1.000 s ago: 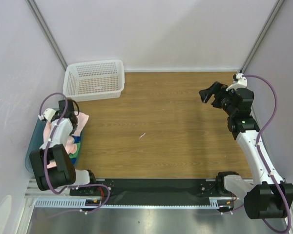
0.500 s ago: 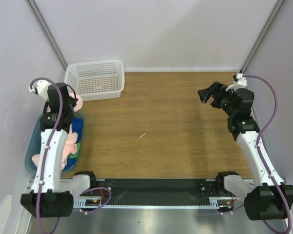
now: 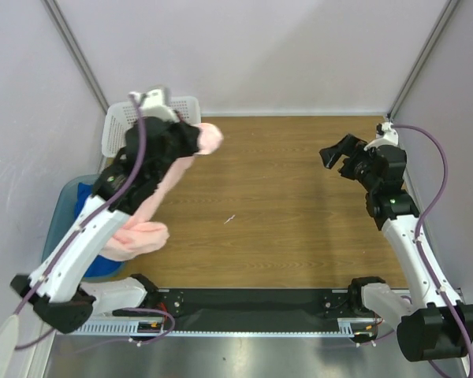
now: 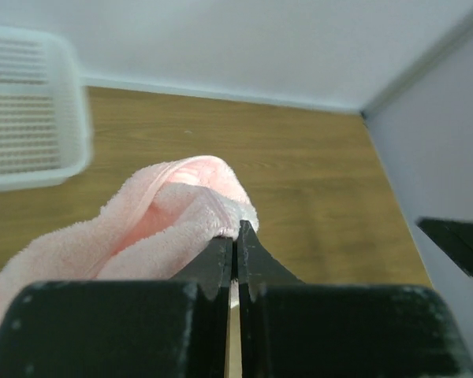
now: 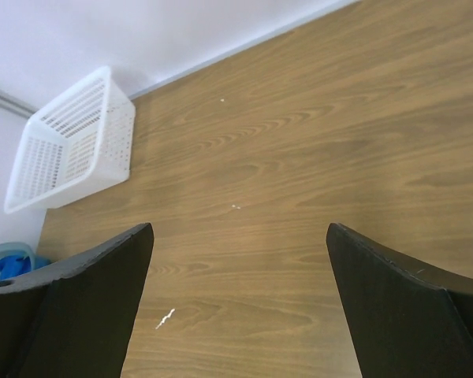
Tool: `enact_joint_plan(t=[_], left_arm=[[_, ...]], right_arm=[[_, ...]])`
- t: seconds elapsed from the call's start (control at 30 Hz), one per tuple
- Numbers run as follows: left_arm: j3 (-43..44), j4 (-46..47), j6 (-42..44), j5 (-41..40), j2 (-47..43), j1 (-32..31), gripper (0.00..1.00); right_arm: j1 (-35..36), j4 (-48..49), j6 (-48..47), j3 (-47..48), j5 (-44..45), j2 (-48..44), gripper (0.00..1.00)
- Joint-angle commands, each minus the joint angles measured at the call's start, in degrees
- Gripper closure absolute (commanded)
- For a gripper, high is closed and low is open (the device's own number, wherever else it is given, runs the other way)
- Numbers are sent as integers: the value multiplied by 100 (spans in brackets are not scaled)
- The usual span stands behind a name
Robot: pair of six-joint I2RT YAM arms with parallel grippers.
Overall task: Fold and stack the towels
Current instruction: Move the towel to the center of the board
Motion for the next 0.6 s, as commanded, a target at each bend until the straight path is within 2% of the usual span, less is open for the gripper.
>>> enact_joint_plan(t=[0.0, 0.17, 0.37, 0.5, 0.57], left_arm=[[403, 753, 349, 370, 502, -660, 100], [544, 1553, 428, 747, 1406, -1573, 100], [369, 2587, 104, 1398, 2243, -2145, 100], [79, 3291, -108, 1689, 3006, -2480, 100], [148, 3329, -117, 1794, 3333, -2638, 100]], right_arm=[[-86, -427, 158, 342, 457, -215, 0], [-612, -1181, 308, 501, 782, -346, 0], [-1035, -1797, 299, 501, 985, -680, 0], [-1062, -1913, 264, 343, 1178, -874, 0], [-1062, -1974, 255, 272, 1187, -900, 0]])
